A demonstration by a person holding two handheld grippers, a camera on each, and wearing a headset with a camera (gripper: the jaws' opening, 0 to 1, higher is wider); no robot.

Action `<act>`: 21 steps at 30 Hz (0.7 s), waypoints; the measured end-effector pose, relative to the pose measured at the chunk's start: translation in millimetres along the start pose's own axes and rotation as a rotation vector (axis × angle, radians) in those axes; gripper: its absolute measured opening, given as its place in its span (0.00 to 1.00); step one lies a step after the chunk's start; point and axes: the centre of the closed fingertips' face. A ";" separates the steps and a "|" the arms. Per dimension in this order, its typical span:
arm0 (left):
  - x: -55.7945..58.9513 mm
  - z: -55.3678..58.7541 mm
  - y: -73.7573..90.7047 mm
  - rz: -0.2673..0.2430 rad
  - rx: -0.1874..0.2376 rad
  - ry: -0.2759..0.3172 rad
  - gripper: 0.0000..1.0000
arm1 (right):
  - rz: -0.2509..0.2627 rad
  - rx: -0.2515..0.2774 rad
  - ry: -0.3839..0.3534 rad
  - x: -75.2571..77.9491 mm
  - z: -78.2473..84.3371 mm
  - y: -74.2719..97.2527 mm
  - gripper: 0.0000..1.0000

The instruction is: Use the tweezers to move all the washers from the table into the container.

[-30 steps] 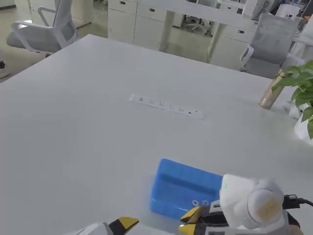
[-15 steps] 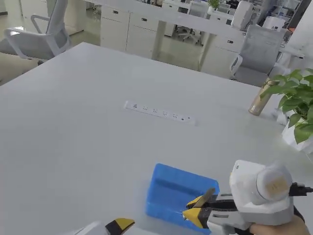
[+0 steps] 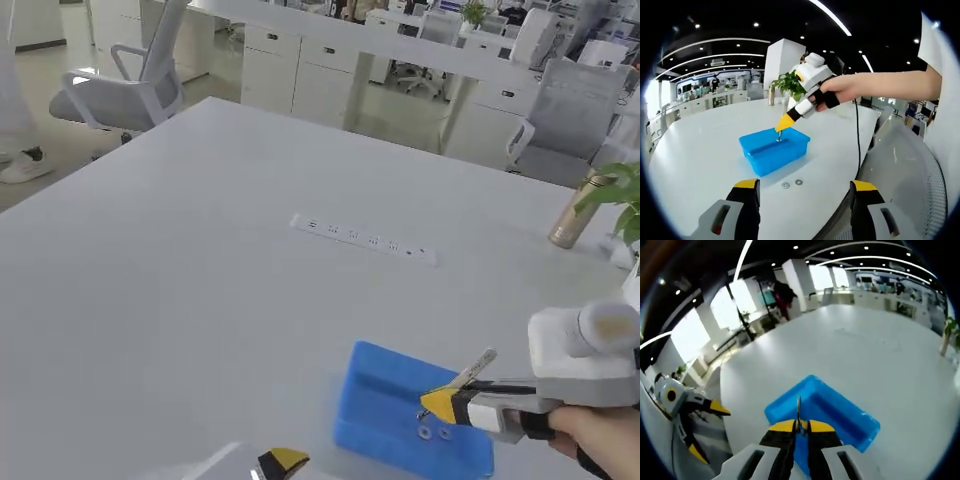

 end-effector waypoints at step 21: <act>-1.6 2.3 -0.9 0.001 -0.010 0.003 0.71 | 0.028 -0.046 -0.071 27.4 8.3 -29.7 0.05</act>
Point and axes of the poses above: the centre of the closed fingertips' face, and the gripper's own axes: y roughly backward along the fingers, x roughly to its right, z roughly out of its underside, and after that the axes turned 4 degrees about -y, right-handed
